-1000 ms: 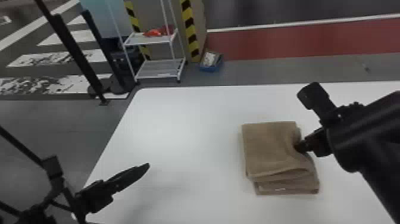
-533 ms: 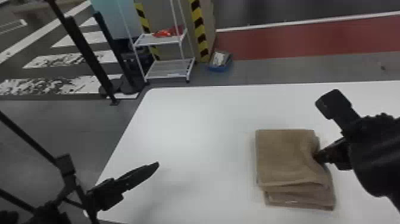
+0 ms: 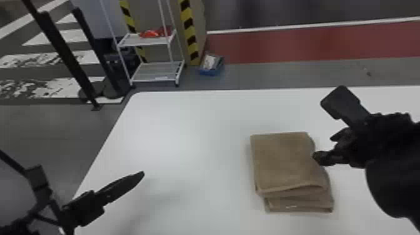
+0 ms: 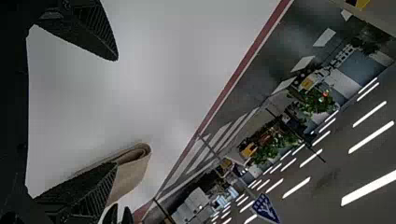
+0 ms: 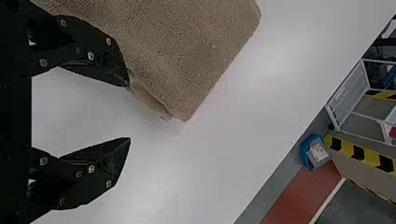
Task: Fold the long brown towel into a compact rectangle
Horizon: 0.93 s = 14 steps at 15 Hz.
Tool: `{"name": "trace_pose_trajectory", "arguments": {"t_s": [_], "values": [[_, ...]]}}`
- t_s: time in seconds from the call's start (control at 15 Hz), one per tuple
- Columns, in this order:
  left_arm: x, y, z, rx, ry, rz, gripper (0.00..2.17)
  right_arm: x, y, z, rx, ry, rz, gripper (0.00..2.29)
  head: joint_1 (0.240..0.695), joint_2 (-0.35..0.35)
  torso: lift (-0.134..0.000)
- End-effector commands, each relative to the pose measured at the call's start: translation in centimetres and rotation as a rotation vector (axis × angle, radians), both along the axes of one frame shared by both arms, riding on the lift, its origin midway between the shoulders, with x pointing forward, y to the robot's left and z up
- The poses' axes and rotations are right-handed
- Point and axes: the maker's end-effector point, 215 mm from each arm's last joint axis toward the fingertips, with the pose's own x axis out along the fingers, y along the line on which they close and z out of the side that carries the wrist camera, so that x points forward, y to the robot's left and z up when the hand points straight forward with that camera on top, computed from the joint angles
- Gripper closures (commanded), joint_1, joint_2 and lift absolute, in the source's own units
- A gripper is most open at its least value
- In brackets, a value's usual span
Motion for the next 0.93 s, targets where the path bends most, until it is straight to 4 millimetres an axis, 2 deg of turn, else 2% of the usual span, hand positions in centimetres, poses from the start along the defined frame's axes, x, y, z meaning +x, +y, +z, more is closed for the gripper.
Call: {"name": "trace_pose_trajectory", "arguments": {"t_s": [0.0,0.2,0.33,0.53,0.73,0.87], "values": [[-0.1,0.2,0.0,-0.002,0.000,0.006,0.08,-0.2,1.7,1.6,-0.048,-0.033,0.121,0.07,0.695,0.204,-0.124],[-0.1,0.7,-0.3,0.008,0.008,0.018,0.08,-1.5,4.0,4.7,-0.084,-0.054,0.300,0.08,0.695,0.243,-0.124],[-0.2,1.1,-0.2,0.013,0.008,0.029,0.08,-3.9,5.2,5.5,-0.104,-0.038,0.438,0.09,0.695,0.265,-0.124],[-0.2,1.3,-0.4,0.017,0.013,0.033,0.08,-7.1,4.4,4.9,-0.189,-0.009,0.581,0.10,0.695,0.305,-0.124],[0.1,0.8,-0.9,0.014,0.021,0.027,0.08,-8.5,3.4,3.8,-0.260,0.023,0.646,0.12,0.695,0.307,-0.124],[0.2,0.7,-0.8,0.016,0.018,0.023,0.08,-9.8,3.8,2.3,-0.291,0.053,0.679,0.13,0.695,0.299,-0.124]]}}
